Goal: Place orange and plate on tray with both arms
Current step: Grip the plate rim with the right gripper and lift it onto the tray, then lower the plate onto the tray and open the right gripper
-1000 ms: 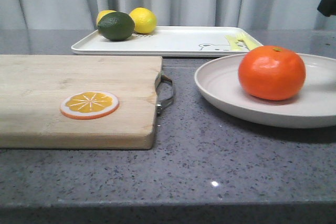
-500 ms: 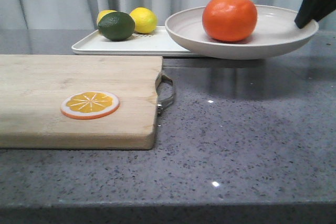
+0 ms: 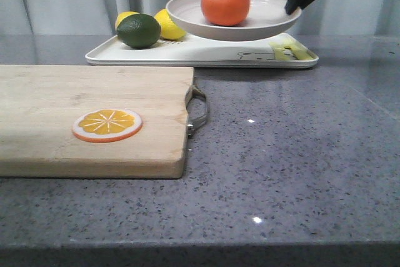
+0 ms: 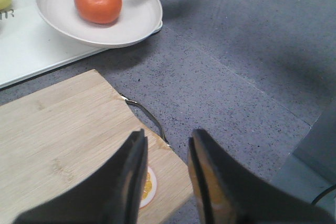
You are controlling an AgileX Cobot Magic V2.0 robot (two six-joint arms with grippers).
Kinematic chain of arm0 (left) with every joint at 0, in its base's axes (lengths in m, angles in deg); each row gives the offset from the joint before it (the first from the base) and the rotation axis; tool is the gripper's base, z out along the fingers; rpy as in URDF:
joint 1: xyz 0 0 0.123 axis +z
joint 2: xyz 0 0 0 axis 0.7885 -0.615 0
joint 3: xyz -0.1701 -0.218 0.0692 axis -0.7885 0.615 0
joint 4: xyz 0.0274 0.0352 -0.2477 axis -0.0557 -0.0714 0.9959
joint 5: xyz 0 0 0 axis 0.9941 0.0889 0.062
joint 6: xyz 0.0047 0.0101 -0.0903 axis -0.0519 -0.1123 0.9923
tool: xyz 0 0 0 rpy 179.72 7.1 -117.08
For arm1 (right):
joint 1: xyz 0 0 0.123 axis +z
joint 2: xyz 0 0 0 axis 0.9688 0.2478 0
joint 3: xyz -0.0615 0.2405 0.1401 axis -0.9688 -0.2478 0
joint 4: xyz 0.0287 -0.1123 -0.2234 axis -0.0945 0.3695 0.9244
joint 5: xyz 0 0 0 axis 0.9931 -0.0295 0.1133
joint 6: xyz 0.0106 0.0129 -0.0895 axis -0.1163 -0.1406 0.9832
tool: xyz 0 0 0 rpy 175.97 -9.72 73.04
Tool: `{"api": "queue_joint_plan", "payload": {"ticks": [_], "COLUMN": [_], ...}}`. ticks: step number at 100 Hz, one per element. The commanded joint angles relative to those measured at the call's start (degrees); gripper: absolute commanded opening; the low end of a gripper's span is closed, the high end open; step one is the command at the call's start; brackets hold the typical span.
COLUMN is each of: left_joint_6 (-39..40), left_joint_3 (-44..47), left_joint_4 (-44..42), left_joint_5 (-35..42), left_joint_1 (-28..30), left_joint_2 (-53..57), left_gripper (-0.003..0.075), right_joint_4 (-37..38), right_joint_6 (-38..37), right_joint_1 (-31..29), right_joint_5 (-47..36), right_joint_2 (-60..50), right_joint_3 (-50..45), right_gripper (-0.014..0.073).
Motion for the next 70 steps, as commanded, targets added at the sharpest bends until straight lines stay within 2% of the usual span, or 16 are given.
{"api": "queue_joint_plan", "payload": {"ticks": [1, 11, 23, 41, 70], "left_joint_6": [-0.13, -0.13, -0.13, -0.13, -0.13], "left_joint_3": [-1.52, -1.52, -1.52, -1.52, -1.52], "left_joint_4": [0.74, 0.74, 0.74, 0.74, 0.74], "left_joint_5": [4.00, 4.00, 4.00, 4.07, 4.57], "left_joint_1": [0.04, 0.04, 0.04, 0.04, 0.04], "left_joint_2": [0.23, 0.23, 0.23, 0.23, 0.23], "left_gripper": [0.0187, 0.0187, 0.0187, 0.0187, 0.0187], "right_joint_4": [-2.83, -4.59, -7.12, -7.91, -7.06], "right_joint_6": [0.50, -0.16, -0.22, -0.22, -0.22], "right_joint_1": [0.73, 0.73, 0.73, 0.73, 0.73], "right_joint_5": [0.09, 0.80, -1.26, -4.73, -5.47], "right_joint_2": [1.09, 5.50, 8.71, 11.05, 13.33], "right_joint_3": [9.08, 15.68, 18.79, 19.31, 19.31], "right_gripper": [-0.0066, -0.0066, -0.0066, -0.0066, -0.0066]}}
